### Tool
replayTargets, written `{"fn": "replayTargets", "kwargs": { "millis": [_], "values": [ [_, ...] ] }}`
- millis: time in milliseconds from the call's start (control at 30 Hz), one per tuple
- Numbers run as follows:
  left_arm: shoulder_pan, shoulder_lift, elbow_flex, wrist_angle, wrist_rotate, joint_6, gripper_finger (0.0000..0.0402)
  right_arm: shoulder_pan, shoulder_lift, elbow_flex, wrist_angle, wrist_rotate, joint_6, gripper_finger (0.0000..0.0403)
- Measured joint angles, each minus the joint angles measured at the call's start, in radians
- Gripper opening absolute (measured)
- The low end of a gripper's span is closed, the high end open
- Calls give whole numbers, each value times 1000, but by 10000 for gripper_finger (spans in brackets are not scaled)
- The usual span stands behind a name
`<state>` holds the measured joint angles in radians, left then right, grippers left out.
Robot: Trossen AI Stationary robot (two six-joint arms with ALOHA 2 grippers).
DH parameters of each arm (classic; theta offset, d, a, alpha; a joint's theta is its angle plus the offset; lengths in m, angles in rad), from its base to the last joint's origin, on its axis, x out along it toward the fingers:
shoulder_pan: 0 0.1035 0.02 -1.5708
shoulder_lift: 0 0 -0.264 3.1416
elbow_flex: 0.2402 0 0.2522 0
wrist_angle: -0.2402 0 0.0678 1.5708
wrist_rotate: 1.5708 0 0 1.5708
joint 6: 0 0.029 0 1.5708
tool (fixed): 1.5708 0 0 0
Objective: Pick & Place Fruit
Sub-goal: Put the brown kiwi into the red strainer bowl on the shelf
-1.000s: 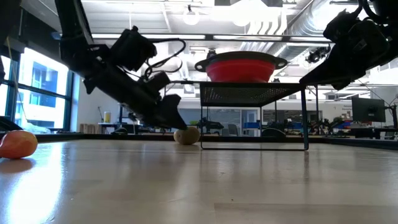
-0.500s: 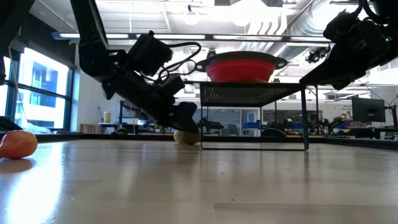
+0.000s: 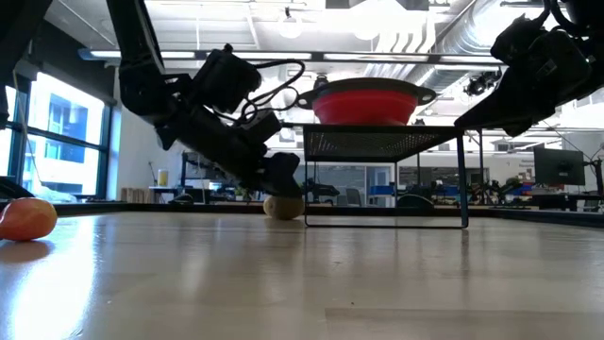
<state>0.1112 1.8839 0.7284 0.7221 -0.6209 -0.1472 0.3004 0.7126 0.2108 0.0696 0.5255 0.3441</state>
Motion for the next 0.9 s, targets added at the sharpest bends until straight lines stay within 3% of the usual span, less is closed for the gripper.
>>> {"fn": "replayTargets", "kwargs": {
  "millis": [367,500,700,900],
  "values": [
    [9,-2,0,15,-63,136,319,0,0,0,0,0,0,2],
    [44,-2,0,-18,11,119,319,0,0,0,0,0,0,2],
    [98,-2,0,2,38,116,319,0,0,0,0,0,3,2],
    [127,-2,0,12,167,114,319,0,0,0,0,0,1,2]
  ]
}}
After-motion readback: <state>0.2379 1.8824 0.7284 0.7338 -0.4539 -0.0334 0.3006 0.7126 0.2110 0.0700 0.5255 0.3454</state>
